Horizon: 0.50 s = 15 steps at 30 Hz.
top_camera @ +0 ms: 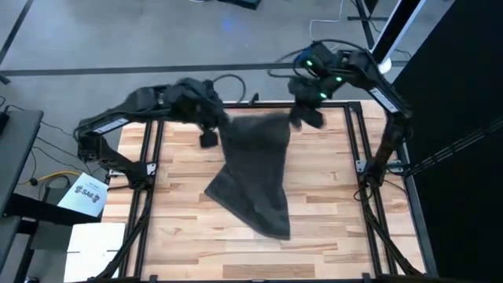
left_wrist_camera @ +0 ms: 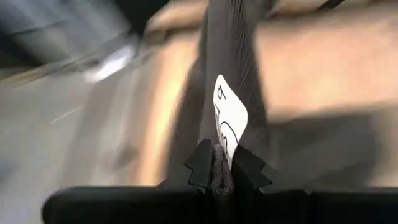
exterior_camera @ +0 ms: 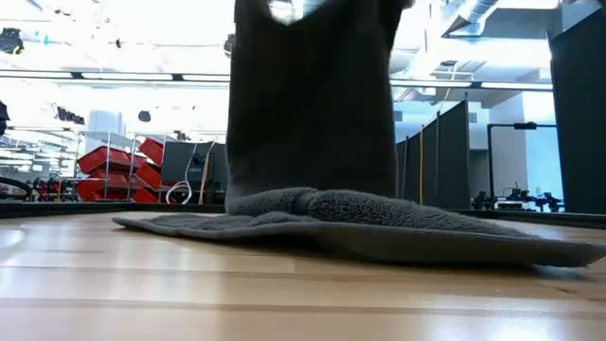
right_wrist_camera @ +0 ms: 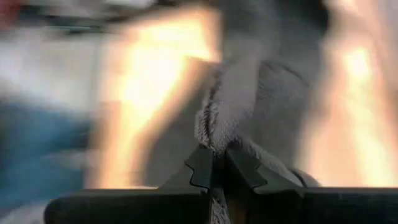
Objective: Roll towel
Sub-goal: Fold the black towel
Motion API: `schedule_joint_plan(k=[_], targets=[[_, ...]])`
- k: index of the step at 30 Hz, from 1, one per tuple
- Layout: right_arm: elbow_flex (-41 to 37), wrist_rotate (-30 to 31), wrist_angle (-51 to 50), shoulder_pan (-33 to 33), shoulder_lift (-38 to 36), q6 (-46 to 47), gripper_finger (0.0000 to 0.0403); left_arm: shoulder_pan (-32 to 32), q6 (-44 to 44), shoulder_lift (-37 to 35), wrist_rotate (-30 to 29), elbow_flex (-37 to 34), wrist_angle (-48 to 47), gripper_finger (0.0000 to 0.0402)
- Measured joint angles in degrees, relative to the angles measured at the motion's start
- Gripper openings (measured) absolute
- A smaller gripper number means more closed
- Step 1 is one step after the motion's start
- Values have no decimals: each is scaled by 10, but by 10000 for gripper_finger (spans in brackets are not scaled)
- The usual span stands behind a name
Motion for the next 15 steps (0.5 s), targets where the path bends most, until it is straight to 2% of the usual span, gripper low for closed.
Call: schedule_joint_plan(k=[2,3,6,11,15], targets=[[1,-101,36,20,-27,-10,8,-2,-46,-10,133,32,45,16],[1,-130,64,34,-38,-4,8,-4,-63,-15,190,45,77,16],[2,-171,160,90,-58,38,8,-23,-98,-22,323,78,190,16],[0,-253,340,193,-67,79,8,-70,-132,-21,463,103,404,16],[-1,-301,558,260,-73,149,8,-111,-180,-8,481,101,560,16]])
